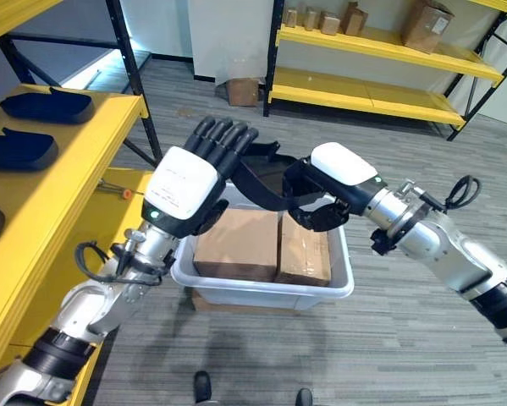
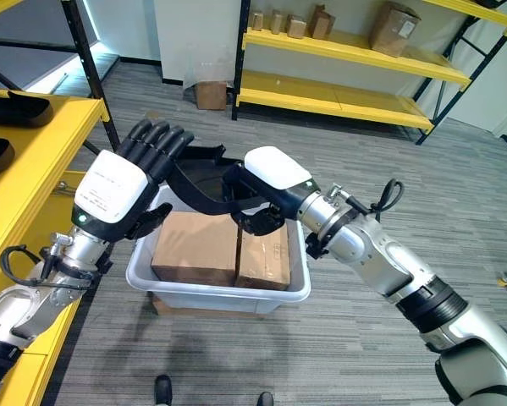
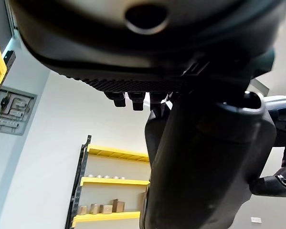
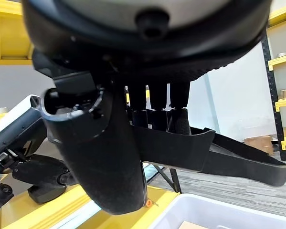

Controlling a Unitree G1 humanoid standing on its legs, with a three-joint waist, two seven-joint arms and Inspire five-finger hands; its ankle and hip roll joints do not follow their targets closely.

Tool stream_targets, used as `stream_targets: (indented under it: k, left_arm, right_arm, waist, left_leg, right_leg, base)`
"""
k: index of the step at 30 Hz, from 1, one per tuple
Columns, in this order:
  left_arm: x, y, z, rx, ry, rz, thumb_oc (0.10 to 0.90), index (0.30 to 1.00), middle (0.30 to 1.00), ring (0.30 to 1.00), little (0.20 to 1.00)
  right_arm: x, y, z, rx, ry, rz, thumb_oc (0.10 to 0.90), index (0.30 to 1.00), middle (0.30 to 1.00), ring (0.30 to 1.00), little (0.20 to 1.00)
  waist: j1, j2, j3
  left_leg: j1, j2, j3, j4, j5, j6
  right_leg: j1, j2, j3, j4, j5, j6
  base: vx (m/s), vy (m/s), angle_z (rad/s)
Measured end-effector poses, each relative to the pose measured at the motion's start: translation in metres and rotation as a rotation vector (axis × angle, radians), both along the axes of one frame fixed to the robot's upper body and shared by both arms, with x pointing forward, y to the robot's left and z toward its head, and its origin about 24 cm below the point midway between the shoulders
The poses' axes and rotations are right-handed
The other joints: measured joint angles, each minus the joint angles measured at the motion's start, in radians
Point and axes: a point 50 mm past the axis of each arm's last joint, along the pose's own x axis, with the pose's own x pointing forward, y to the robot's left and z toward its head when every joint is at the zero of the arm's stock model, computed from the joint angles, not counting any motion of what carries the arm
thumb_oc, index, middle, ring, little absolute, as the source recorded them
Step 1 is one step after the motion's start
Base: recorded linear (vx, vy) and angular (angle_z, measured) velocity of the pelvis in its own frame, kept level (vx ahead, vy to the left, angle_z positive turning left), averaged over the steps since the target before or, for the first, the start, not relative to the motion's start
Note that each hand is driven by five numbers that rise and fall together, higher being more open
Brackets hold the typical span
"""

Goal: Move parts from the plastic box to the shelf.

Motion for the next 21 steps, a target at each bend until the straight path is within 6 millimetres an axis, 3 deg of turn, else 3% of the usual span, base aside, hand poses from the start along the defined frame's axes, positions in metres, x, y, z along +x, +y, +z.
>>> stream_targets:
  k: [8, 21]
  left_arm:
    - [0.005, -0.018, 0.006, 0.055, -0.039, -0.066, 0.9, 1.0, 1.0, 1.0, 1.0]
    - [0.006, -0.028, 0.002, 0.108, -0.038, -0.099, 0.9, 1.0, 1.0, 1.0, 1.0]
  right_arm:
    - [0.0, 0.008, -0.002, 0.021, 0.008, 0.02, 0.4, 0.3, 0.3, 0.3, 0.3]
    - [0.0, 0.012, -0.008, 0.01, 0.032, 0.022, 0.4, 0.3, 0.3, 0.3, 0.3]
  waist:
    - [-0.012, 0.0, -0.008]
    - [-0.029, 0.0, -0.011]
  left_leg:
    - [0.002, 0.001, 0.004, 0.0, 0.001, -0.002]
    - [0.003, 0.002, 0.022, 0.0, 0.001, -0.003]
  right_leg:
    - [-0.001, 0.0, 0.005, 0.0, 0.0, 0.0]
    - [-0.013, 0.0, 0.026, 0.0, 0.002, -0.002]
  base:
    - [0.0, 0.0, 0.0]
    - [0.01, 0.005, -0.04]
